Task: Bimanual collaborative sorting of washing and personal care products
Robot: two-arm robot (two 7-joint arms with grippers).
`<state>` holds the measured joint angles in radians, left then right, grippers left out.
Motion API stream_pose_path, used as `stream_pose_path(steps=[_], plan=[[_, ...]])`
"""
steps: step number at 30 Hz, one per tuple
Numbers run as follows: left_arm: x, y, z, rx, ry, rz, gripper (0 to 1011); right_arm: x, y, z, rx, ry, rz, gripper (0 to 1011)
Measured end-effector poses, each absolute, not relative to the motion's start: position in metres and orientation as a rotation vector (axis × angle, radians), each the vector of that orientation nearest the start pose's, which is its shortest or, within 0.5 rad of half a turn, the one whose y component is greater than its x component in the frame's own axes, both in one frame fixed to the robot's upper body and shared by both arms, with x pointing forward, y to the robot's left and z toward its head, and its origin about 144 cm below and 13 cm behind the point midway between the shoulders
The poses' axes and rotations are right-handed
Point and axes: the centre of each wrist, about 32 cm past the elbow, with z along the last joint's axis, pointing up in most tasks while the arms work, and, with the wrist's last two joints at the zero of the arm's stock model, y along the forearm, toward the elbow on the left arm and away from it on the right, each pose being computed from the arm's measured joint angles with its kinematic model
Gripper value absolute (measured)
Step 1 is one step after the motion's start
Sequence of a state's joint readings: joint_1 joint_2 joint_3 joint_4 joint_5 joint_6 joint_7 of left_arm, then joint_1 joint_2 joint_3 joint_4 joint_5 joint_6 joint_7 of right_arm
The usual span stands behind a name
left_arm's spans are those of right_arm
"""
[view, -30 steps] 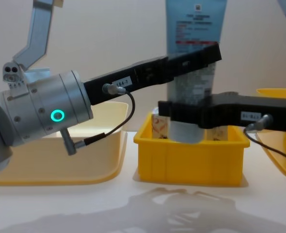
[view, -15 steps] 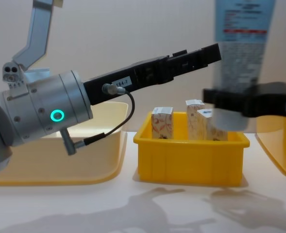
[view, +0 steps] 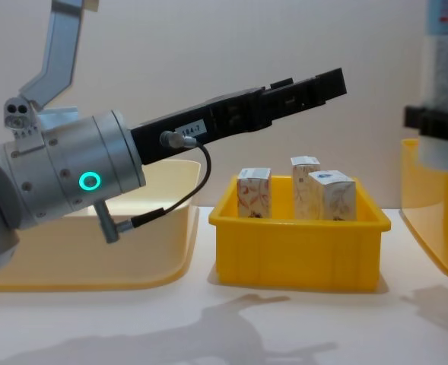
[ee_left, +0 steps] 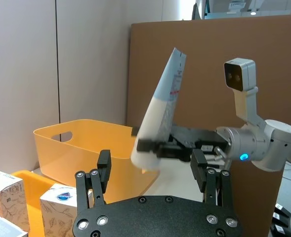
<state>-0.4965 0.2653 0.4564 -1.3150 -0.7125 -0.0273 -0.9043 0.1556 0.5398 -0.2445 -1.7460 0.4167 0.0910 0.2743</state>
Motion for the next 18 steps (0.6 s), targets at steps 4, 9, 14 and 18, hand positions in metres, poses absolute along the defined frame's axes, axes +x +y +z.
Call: stream_pose_path(steps=[4, 9, 14, 18], plan=[[0.572, 0.192, 1.223, -0.308, 0.026, 0.299, 1003, 0.483, -0.294, 1.247, -0.041, -0.22, -1.085, 549], [0.572, 0.192, 1.223, -0.308, 0.026, 0.299, 1003, 0.487, -0.304, 1.251, -0.039, -0.274, -1.168, 549], [0.572, 0.192, 1.223, -0.308, 0.026, 0.299, 1003, 0.494, -0.313, 1.255, -0.04, -0.32, -1.243, 549], [0.572, 0.192, 1.223, -0.308, 0.026, 0.299, 1003, 0.5, -0.319, 1.257, -0.046, -0.354, -1.303, 547]])
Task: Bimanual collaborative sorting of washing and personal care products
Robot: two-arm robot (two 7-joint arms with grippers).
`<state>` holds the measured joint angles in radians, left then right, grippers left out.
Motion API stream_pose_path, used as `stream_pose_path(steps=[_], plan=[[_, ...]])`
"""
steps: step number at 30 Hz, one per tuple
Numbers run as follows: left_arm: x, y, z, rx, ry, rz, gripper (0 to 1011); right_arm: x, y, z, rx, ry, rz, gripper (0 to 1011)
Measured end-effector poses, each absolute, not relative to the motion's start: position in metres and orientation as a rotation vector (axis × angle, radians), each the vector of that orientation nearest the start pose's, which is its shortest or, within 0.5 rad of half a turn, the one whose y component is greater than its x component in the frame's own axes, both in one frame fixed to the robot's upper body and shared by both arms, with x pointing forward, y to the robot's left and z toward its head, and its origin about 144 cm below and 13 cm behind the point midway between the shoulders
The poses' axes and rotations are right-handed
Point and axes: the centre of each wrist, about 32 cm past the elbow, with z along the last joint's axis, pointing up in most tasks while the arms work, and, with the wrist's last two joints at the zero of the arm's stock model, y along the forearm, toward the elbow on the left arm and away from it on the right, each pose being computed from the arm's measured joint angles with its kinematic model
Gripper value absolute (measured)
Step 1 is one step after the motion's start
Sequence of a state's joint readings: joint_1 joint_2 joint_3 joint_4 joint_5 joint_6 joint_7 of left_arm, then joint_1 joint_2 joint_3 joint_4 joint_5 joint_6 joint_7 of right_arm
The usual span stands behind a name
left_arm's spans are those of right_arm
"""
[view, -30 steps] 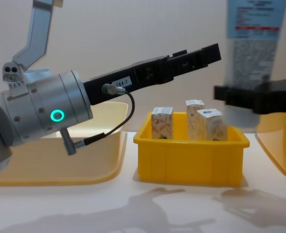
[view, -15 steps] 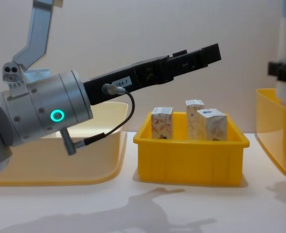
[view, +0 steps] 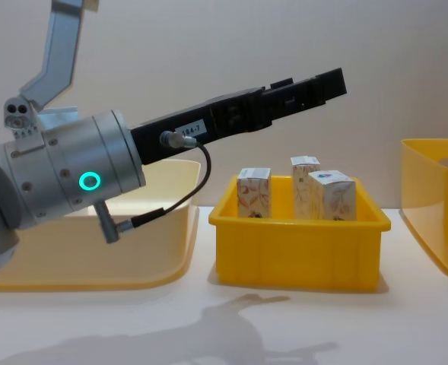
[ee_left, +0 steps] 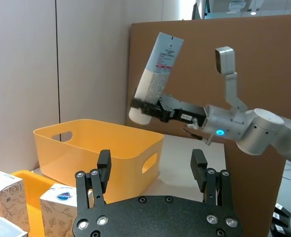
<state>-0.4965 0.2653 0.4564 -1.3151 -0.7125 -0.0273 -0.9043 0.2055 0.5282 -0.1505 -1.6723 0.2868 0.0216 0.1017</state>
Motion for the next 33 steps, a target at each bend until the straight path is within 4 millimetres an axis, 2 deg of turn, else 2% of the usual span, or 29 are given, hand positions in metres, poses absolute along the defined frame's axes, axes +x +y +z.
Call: stream_pose_path(steps=[15, 33], plan=[[0.572, 0.192, 1.223, -0.308, 0.026, 0.299, 1003, 0.525, -0.33, 1.259, -0.143, -0.348, -1.482, 549], [0.572, 0.192, 1.223, -0.308, 0.026, 0.299, 1003, 0.541, -0.314, 1.245, -0.282, -0.194, -1.543, 549]])
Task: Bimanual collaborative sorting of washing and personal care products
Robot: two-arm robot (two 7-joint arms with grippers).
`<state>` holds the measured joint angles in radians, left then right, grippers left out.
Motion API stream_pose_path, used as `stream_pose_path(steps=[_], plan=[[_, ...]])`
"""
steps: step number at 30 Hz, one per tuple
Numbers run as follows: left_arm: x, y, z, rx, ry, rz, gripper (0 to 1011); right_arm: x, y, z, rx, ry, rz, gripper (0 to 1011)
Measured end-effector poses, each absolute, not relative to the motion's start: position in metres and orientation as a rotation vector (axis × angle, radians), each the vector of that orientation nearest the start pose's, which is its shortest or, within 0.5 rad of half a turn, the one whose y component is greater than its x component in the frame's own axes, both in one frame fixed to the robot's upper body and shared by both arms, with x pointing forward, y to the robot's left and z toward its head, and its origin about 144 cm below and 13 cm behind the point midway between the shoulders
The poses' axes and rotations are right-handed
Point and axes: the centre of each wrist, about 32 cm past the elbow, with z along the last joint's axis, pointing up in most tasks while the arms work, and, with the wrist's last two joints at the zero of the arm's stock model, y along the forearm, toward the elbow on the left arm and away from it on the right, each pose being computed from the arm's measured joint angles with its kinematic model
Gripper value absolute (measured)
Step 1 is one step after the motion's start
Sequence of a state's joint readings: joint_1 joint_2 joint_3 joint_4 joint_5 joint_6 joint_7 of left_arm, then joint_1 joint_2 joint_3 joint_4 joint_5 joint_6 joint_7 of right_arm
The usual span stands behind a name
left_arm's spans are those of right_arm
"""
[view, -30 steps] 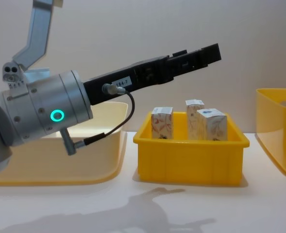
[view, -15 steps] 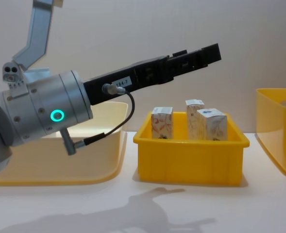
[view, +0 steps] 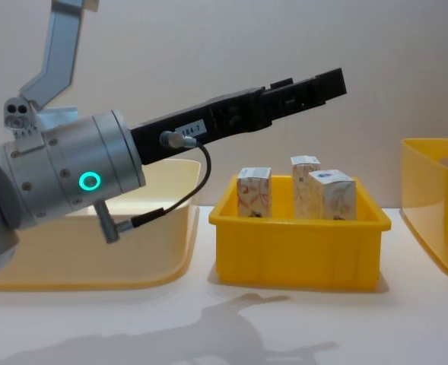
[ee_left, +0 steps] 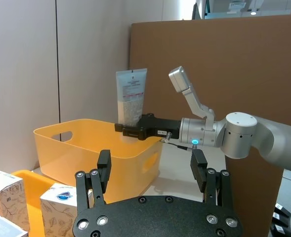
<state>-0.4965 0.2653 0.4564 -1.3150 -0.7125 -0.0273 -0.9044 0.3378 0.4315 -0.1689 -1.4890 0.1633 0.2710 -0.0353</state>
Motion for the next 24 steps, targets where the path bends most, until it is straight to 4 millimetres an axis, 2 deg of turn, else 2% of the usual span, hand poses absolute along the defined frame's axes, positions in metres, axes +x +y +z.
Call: stream_pose_path(steps=[8, 20, 24], plan=[[0.5721, 0.1924, 1.2226, -0.308, 0.026, 0.299, 1003, 0.5433, -0.3092, 1.2418, -0.304, -0.164, -1.551, 562], [0.5721, 0.1924, 1.2226, -0.308, 0.026, 0.299, 1003, 0.5454, -0.3056, 1.2395, -0.319, -0.144, -1.557, 922], [0.5721, 0.1925, 1.2226, -0.308, 0.026, 0.299, 1003, 0.5457, -0.305, 1.239, -0.322, -0.14, -1.557, 1001]])
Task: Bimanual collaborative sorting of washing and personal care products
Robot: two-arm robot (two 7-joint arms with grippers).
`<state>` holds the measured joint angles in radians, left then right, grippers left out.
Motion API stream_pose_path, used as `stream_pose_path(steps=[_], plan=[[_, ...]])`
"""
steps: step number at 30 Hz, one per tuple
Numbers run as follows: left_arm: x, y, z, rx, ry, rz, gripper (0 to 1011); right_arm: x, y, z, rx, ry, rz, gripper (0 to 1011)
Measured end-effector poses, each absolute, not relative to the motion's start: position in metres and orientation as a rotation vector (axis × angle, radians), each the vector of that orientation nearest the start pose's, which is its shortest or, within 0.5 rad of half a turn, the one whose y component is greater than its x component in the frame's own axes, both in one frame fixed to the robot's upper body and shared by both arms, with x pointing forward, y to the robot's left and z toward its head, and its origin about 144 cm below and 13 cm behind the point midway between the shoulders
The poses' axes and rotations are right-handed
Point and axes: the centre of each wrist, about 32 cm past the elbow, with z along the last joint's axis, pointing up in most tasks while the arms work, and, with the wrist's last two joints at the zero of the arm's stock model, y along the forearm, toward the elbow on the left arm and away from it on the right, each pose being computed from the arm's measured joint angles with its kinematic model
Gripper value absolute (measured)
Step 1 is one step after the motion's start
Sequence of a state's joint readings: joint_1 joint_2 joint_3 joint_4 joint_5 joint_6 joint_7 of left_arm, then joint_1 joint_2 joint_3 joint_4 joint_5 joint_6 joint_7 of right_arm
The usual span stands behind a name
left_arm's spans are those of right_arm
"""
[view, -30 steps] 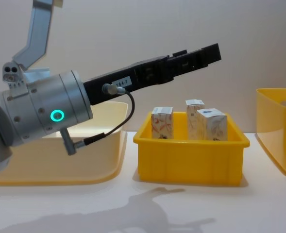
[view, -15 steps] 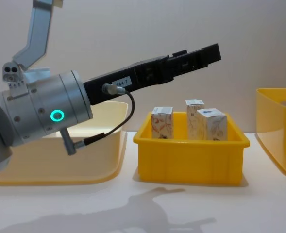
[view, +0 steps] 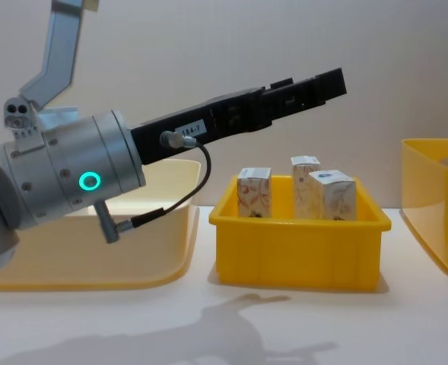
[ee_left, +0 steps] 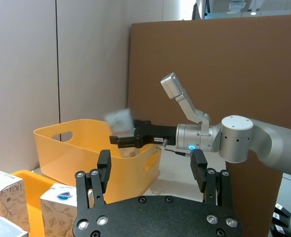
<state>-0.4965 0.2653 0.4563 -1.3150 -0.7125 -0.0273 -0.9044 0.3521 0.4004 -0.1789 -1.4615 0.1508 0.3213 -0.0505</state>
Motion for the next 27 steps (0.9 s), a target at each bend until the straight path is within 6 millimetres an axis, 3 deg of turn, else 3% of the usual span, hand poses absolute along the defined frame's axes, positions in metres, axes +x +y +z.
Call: stream_pose_path(steps=[27], plan=[[0.5721, 0.1925, 1.2226, -0.308, 0.026, 0.299, 1003, 0.5464, -0.3036, 1.2381, -0.327, -0.132, -1.559, 1001]])
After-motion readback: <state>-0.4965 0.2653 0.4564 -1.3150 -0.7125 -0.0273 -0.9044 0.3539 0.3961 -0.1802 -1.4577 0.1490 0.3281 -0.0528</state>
